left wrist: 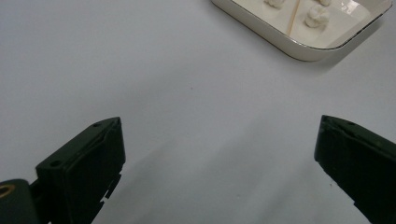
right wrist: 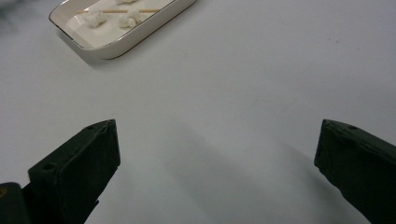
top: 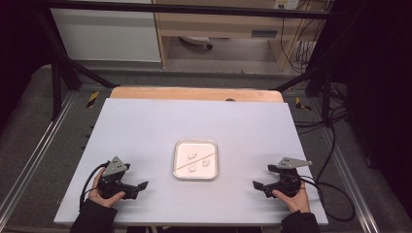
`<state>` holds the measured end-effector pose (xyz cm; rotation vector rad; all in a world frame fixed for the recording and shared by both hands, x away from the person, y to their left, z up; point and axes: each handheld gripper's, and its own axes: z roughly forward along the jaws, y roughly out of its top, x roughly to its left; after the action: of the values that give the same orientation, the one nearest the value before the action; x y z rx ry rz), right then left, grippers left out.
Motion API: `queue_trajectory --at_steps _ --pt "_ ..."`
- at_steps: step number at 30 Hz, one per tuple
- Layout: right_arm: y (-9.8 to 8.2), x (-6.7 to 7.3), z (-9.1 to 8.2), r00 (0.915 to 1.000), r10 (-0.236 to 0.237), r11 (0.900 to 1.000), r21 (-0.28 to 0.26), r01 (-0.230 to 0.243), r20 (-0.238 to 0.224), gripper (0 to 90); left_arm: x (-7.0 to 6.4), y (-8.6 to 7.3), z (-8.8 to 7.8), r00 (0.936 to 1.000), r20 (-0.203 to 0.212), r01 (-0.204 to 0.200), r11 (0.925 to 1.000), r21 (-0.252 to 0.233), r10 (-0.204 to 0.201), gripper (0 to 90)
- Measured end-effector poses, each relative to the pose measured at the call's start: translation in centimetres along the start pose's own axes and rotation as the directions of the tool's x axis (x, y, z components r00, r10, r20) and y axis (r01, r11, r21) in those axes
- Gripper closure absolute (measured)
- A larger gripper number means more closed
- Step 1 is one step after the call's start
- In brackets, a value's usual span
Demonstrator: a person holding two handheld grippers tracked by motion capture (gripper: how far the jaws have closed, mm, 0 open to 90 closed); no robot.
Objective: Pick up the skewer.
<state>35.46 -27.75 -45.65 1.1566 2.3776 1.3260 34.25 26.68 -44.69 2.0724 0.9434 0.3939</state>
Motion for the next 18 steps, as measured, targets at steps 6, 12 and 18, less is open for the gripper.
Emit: queue_trajectory --at_steps 6,12,18 --pt "0.01 0.02 0.00 1.0000 -0.002 1.000 0.001 0.002 0.002 0.7 -0.06 0.07 -0.09 1.0000 0.002 -0.008 1.0000 -0.003 0.008 1.8" --pt "0.01 0.03 -0.04 1.0000 -0.001 1.000 -0.001 0.001 0.005 0.7 -0.22 0.32 -0.07 1.0000 0.000 -0.006 1.0000 -0.003 0.006 1.8" --pt "0.03 0.01 -0.04 1.0000 -0.003 1.000 0.003 0.002 0.006 0.8 -0.36 0.64 0.00 0.9998 0.004 -0.017 0.9998 -0.007 0.017 1.9"
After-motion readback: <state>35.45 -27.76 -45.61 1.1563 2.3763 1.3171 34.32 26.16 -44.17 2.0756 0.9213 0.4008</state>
